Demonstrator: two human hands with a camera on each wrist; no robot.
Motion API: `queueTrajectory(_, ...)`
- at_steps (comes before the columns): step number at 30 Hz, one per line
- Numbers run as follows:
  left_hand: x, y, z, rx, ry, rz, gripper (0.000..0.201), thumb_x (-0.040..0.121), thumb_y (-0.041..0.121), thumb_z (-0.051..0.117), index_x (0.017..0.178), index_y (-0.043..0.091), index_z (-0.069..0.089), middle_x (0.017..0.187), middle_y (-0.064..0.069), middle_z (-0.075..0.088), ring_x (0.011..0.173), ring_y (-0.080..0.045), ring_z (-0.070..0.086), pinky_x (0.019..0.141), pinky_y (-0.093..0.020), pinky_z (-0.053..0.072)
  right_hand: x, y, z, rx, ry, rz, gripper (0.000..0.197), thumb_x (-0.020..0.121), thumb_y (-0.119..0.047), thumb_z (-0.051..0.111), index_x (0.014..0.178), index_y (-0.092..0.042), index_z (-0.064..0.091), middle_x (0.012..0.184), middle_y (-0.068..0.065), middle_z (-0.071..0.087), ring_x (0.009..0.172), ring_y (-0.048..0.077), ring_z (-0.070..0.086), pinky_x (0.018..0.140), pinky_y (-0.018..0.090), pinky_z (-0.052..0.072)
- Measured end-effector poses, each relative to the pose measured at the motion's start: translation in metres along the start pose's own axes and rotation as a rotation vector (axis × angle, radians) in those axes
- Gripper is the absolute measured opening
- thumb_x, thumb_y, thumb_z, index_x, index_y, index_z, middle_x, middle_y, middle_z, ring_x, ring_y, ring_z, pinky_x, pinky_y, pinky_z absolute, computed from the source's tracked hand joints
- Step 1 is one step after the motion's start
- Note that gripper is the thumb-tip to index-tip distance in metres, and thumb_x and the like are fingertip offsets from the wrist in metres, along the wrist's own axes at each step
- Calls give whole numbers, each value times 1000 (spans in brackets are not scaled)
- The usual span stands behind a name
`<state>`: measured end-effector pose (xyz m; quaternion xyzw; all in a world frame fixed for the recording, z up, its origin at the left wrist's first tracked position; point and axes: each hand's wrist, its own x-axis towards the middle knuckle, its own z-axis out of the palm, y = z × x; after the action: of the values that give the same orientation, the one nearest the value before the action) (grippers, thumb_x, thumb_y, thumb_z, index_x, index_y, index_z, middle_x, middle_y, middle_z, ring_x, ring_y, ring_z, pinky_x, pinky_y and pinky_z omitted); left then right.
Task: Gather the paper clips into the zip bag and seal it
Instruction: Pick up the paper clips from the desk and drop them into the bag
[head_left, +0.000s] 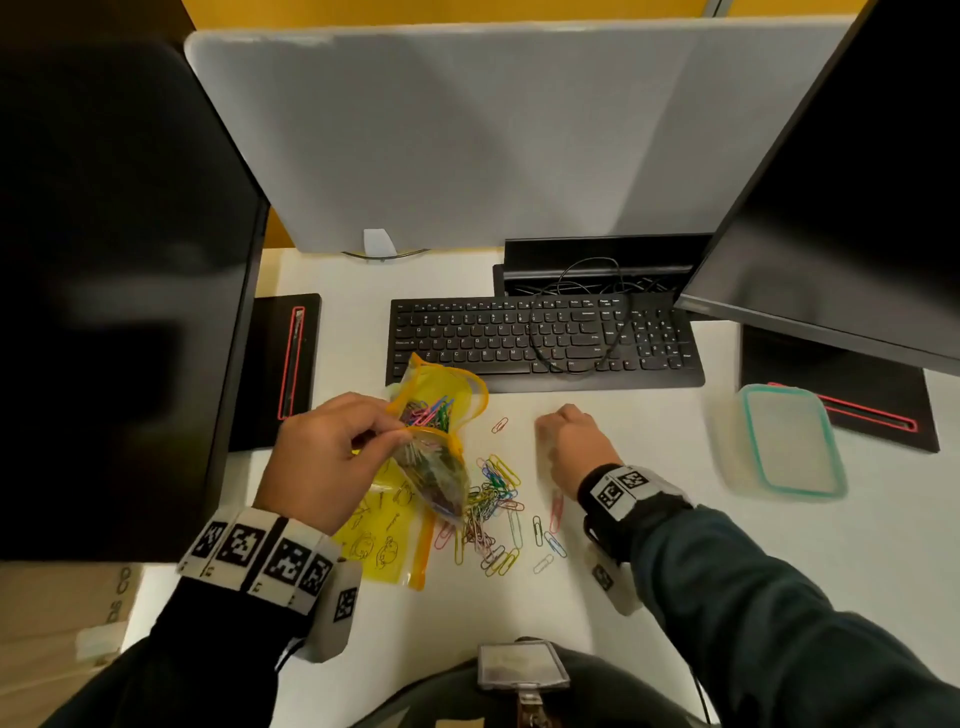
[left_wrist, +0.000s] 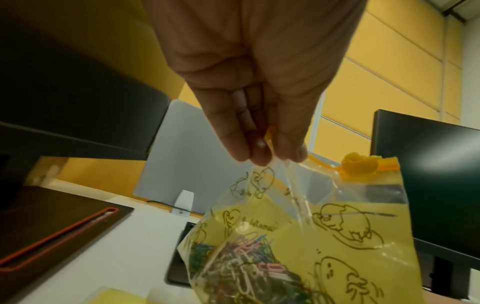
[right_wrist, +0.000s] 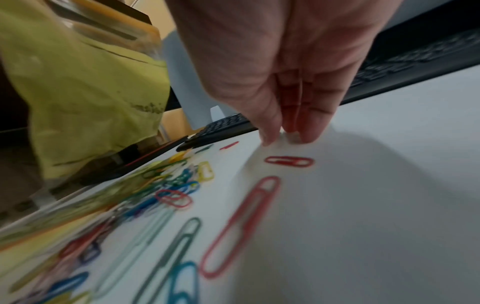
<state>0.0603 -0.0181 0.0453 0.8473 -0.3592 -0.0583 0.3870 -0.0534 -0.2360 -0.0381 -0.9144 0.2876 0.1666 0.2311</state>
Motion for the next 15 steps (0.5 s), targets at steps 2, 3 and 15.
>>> queueTrajectory(2, -1, -2, -6, 26, 13, -4, 4, 71, 12, 74, 74, 12, 72, 80, 8, 66, 83, 0, 58, 69, -6, 45, 2, -13, 6, -22, -33, -78, 42, 83, 9, 45, 123, -3, 50, 125, 13, 44, 116, 29, 46, 97, 34, 44)
queueTrajectory(3, -1, -3, -9, 30, 18, -8, 3, 71, 12, 74, 74, 12, 72, 79, 7, 66, 83, 0, 58, 68, -5, 45, 2, -19, 9, -32, -43, -116, 43, 83, 8, 47, 125, -3, 49, 126, 12, 44, 116, 29, 46, 98, 34, 44)
queueTrajectory(15, -3, -12, -20, 60, 61, -48, 4, 71, 14, 74, 73, 12, 72, 79, 4, 67, 79, -6, 59, 69, -9, 47, 1, -39, 20, -228, -143, -493, 59, 84, -4, 58, 138, -15, 37, 147, 6, 35, 129, 29, 36, 102, 42, 42)
